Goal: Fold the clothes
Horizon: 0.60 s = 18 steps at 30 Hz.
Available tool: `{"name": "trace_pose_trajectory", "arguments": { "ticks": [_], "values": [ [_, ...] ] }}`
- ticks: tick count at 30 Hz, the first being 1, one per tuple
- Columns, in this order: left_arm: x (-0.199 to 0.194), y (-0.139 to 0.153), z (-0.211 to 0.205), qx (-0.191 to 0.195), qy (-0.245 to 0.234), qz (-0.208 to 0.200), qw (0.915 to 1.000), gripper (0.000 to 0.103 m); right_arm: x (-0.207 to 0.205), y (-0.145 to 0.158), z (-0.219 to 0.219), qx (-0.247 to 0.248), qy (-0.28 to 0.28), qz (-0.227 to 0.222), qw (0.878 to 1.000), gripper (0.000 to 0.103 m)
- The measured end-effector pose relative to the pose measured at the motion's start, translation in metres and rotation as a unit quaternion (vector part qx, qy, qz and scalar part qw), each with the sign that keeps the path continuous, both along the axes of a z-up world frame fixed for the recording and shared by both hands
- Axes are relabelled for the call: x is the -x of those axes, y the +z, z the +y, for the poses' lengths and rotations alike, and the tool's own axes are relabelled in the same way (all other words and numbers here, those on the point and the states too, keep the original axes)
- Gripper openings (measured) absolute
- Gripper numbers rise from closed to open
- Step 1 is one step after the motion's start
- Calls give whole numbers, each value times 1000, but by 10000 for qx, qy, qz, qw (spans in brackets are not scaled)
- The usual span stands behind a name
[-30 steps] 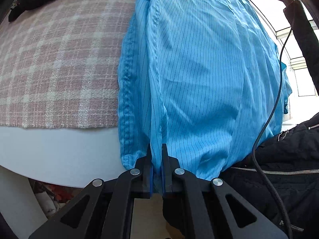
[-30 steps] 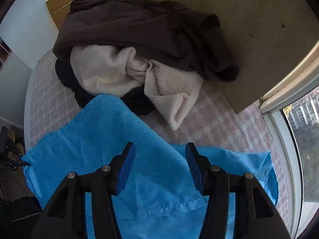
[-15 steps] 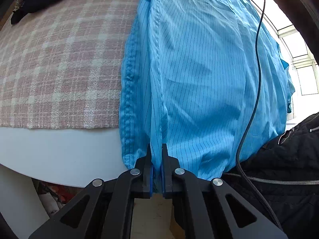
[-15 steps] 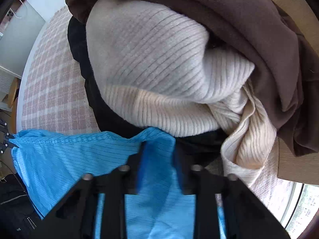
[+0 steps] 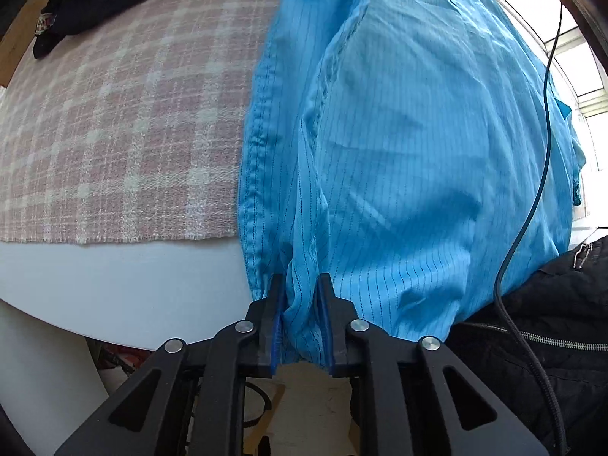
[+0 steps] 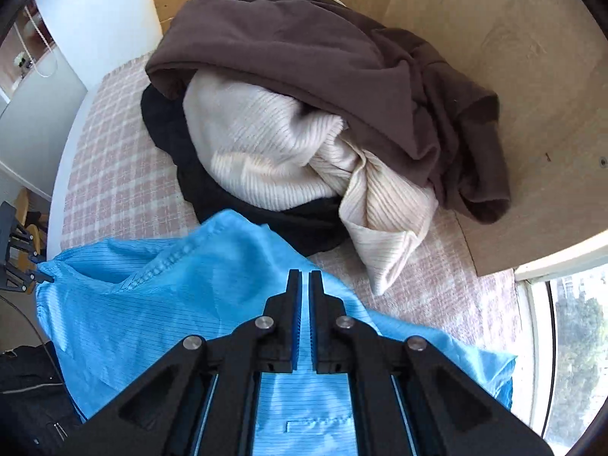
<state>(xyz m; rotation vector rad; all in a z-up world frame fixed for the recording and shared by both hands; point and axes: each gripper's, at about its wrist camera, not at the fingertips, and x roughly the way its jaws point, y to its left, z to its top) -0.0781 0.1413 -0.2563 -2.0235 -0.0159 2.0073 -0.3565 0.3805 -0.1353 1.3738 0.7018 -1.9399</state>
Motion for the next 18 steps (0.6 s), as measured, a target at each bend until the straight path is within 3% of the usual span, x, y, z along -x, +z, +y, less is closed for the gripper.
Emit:
{"name": "trace_pose_trajectory", "arguments": {
  "ticks": [2, 7, 11, 14, 18],
  "values": [
    [-4, 6, -10, -44, 251, 89, 9996, 28, 1, -9, 0, -343, -38, 102, 9994, 4],
    [-33, 20, -31, -106, 322, 303, 9990, 29, 0, -30, -4, -620, 77, -77, 9980, 4],
    [-47, 17, -40, 68, 260, 223, 9994, 33, -6, -37, -22, -683, 433, -286, 9963, 24],
    [-36, 9, -40, 206, 266, 87, 9994, 39, -9, -35, -35, -743, 687, -243, 9946, 31],
    [-7, -6, -30, 249, 12, -195, 9995, 39, -10, -31, -49, -837, 924, -142, 9921, 36]
  ]
}}
